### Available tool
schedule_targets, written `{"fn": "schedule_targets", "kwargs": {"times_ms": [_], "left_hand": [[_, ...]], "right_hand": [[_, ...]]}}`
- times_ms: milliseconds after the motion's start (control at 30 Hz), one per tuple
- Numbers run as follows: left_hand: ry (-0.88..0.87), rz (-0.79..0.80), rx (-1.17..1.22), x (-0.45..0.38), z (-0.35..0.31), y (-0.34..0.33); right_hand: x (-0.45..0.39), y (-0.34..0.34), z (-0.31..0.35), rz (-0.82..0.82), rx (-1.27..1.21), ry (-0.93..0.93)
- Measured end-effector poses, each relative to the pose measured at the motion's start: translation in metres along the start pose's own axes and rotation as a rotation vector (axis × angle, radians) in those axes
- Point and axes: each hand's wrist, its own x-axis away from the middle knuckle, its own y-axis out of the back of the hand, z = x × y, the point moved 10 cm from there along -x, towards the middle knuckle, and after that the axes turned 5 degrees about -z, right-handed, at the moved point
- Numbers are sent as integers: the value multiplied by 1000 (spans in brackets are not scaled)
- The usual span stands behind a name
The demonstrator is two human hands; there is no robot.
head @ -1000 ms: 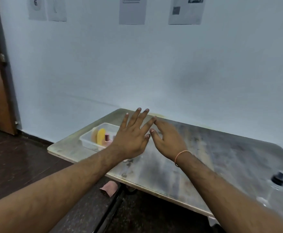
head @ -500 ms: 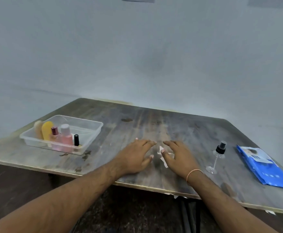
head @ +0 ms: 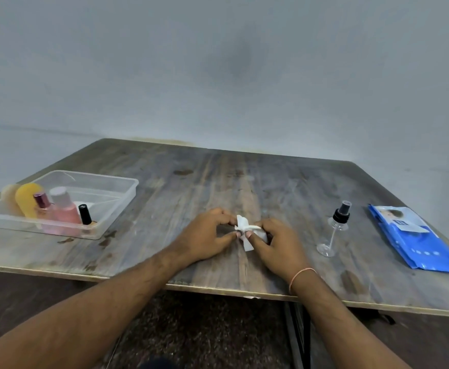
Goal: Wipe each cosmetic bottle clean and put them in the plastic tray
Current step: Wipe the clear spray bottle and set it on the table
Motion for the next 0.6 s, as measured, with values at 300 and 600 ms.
{"fn": "schedule_targets", "kwargs": {"times_ms": [300,600], "left_hand": [[181,-137,424,-8,-4,1],[-125,-180,309,-56,-114,3]], "right_hand": [[7,7,-11,-26,-446,-162],[11,19,-5,-60,-222,-194]]}}
